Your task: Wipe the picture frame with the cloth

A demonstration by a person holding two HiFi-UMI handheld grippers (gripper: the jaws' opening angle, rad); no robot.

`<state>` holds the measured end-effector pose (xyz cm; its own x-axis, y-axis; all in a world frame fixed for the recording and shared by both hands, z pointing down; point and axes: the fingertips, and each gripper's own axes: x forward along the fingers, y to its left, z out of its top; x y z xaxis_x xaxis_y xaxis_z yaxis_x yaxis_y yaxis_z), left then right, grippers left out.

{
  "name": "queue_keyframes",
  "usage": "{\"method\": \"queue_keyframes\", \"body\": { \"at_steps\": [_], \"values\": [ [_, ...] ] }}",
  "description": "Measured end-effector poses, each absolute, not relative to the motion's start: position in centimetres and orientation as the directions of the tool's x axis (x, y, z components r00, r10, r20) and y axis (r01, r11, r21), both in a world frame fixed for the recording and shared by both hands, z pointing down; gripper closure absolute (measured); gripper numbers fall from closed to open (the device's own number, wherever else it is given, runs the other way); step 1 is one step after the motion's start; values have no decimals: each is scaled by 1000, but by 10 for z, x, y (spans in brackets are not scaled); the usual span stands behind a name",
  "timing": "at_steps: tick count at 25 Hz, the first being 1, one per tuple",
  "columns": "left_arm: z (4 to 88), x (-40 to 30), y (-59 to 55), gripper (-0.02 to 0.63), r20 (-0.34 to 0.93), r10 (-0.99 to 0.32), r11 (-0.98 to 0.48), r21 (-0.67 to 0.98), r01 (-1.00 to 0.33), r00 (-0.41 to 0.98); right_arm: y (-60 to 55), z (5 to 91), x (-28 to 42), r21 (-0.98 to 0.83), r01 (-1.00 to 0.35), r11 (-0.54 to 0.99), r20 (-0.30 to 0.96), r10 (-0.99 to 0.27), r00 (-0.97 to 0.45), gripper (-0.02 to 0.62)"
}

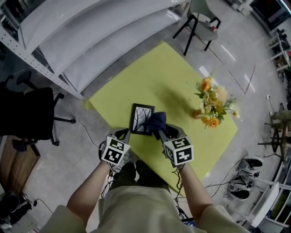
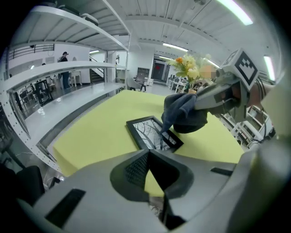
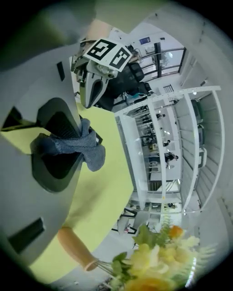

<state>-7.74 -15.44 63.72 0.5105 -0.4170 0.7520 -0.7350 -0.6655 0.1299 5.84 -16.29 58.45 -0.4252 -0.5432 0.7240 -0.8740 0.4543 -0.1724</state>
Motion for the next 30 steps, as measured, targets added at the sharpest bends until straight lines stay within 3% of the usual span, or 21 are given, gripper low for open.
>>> {"method": "queue_keyframes", "body": {
  "at_steps": [13,23,27,30],
  "values": [
    [464,-82,-185,598,522,-609,-680,44,-732,597,-179,393,77,-91,-894,439,422,-796,-434,503],
    [317,-95,-176,598,284,-744,-642,-57,-764,605,-159,302,88,3,-910,415,249,-882,-401,503],
    [277,-96,-163,598,222,-783,-618,-171,-768,581,-149,274,97,50,-926,374,202,-912,-357,503],
    [259,-97,-156,598,180,-789,-613,-160,-774,588,-143,263,93,48,-918,393,154,-911,-382,503]
  ]
}}
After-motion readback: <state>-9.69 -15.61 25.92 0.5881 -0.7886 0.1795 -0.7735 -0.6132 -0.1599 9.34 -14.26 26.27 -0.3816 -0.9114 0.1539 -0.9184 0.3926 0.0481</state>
